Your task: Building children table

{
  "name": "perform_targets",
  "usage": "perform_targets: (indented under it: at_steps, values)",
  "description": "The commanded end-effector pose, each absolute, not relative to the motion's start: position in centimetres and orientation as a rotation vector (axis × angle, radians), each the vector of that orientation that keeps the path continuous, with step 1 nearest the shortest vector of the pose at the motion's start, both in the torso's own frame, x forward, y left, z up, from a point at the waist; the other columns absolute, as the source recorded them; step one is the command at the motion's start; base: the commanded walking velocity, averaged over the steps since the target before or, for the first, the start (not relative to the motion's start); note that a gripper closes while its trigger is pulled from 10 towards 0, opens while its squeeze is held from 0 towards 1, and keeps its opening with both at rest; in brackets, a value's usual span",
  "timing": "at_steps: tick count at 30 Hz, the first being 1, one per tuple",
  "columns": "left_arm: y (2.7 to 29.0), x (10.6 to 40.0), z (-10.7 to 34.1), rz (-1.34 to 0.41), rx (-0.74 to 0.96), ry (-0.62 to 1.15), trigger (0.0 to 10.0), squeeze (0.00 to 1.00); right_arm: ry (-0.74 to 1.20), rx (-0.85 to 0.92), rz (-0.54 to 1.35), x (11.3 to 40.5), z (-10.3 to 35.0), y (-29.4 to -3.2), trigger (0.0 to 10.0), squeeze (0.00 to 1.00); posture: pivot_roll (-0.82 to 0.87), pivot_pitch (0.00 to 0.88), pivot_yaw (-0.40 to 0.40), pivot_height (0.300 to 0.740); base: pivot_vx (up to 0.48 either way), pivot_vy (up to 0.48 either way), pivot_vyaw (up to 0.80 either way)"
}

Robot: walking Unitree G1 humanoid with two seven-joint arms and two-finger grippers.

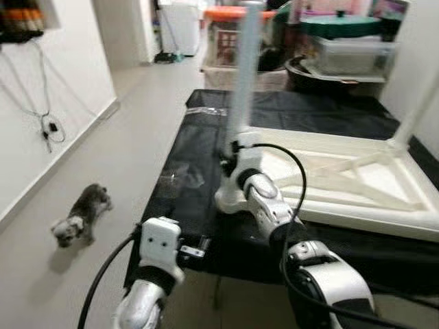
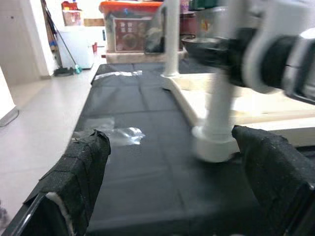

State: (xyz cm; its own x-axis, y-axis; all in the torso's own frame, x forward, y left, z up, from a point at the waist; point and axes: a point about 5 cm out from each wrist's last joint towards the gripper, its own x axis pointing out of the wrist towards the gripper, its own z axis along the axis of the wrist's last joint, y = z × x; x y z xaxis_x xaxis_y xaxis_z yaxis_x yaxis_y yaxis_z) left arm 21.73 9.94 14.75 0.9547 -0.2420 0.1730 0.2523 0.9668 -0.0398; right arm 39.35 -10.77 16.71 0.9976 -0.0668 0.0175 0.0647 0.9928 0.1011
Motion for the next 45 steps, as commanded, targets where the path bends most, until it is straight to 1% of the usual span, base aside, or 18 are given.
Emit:
perform_targets:
  at_steps: [1,8,9,10,11,15,16,18,21,24,25,30,32,34,36,41,42,45]
  values:
    - [9.7,21.8,14.6,-0.267,-0.054,-0.163,10.0,0.00,0.022,0.165,-0.184,39.1,15.9,-12.2,0.0,0.00,0.01,0.000,-0.029,0.740,0.000,0.000,0.00]
    - [9.7,21.8,14.6,-0.266,-0.053,-0.163,10.0,0.00,0.075,0.237,-0.204,38.5,14.9,-11.0,0.0,0.00,0.01,0.000,-0.037,0.740,0.000,0.000,0.00]
    - [9.7,21.8,14.7,-0.265,-0.053,-0.163,10.0,0.00,0.062,0.248,-0.120,38.6,15.1,-9.9,10.0,0.00,0.01,0.000,-0.037,0.740,0.000,0.000,0.00]
    - [9.7,21.8,14.7,-0.265,-0.053,-0.163,10.0,0.00,0.062,0.248,-0.120,38.6,15.1,-9.9,10.0,0.00,0.01,0.000,-0.037,0.740,0.000,0.000,0.00]
    - [9.7,21.8,14.6,-0.264,-0.052,-0.163,10.0,0.00,0.031,0.271,-0.016,38.7,15.5,-8.8,10.0,1.00,0.01,0.000,-0.037,0.740,0.000,0.000,0.00]
    - [9.7,21.8,14.6,-0.262,-0.051,-0.163,10.0,0.00,-0.044,0.271,0.084,39.0,17.0,-7.8,10.0,1.00,0.01,0.000,-0.037,0.740,0.000,0.000,0.00]
    - [9.7,21.8,14.6,-0.263,-0.052,-0.164,10.0,0.00,-0.086,0.283,0.133,39.3,18.0,-7.5,10.0,0.00,0.01,0.000,-0.037,0.740,0.000,0.000,0.00]
    - [9.7,21.8,14.6,-0.263,-0.052,-0.164,10.0,0.00,-0.086,0.283,0.133,39.3,18.0,-7.5,10.0,0.00,0.01,0.000,-0.037,0.740,0.000,0.000,0.00]
    - [9.7,21.8,14.6,-0.266,-0.052,-0.164,10.0,0.00,-0.145,0.287,0.516,39.6,20.3,-7.0,10.0,0.00,0.00,0.000,-0.035,0.740,0.000,0.000,0.00]
    - [9.7,21.9,14.6,-0.266,-0.052,-0.164,10.0,0.00,-0.144,0.286,0.584,39.5,20.5,-6.9,10.0,0.00,0.00,0.000,-0.035,0.740,0.000,0.000,0.00]
    - [9.7,21.9,14.6,-0.267,-0.051,-0.166,10.0,0.00,-0.089,0.262,0.844,39.0,20.3,-7.0,10.0,0.00,0.00,0.000,-0.034,0.740,0.000,0.000,0.00]
    - [9.7,21.9,14.6,-0.267,-0.050,-0.166,10.0,0.00,-0.045,0.256,1.028,38.4,20.1,-7.1,10.0,0.00,0.00,0.000,-0.034,0.740,0.000,0.000,0.00]
    - [9.7,22.0,14.6,-0.268,-0.048,-0.165,10.0,0.00,0.008,0.187,1.228,37.5,19.5,-6.0,10.0,0.00,0.01,0.000,-0.036,0.740,0.000,0.000,0.00]
    - [9.7,22.0,14.6,-0.268,-0.048,-0.165,10.0,0.00,0.008,0.187,1.228,37.5,19.5,-6.0,10.0,0.00,0.01,0.000,-0.036,0.740,0.000,0.000,0.00]
    - [9.8,22.0,14.6,-0.267,-0.043,-0.166,10.0,0.00,0.050,0.155,1.367,36.8,19.1,-4.6,10.0,0.00,0.02,0.000,-0.040,0.740,0.000,0.000,0.00]
    - [9.8,22.0,14.7,-0.268,-0.023,-0.170,10.0,0.00,0.059,0.190,1.451,36.4,19.4,-3.3,10.0,0.00,0.02,0.000,-0.040,0.740,0.000,0.000,0.00]
    - [9.8,22.0,14.7,-0.269,-0.025,-0.169,10.0,0.00,0.055,0.199,1.448,36.3,19.5,-2.9,0.0,0.00,0.02,0.000,-0.040,0.740,0.000,0.000,0.00]
    - [9.7,21.9,14.6,-0.269,-0.029,-0.168,10.0,0.00,0.033,0.213,1.414,36.4,19.6,-2.2,0.0,0.00,0.03,0.000,-0.050,0.740,0.000,0.000,0.00]
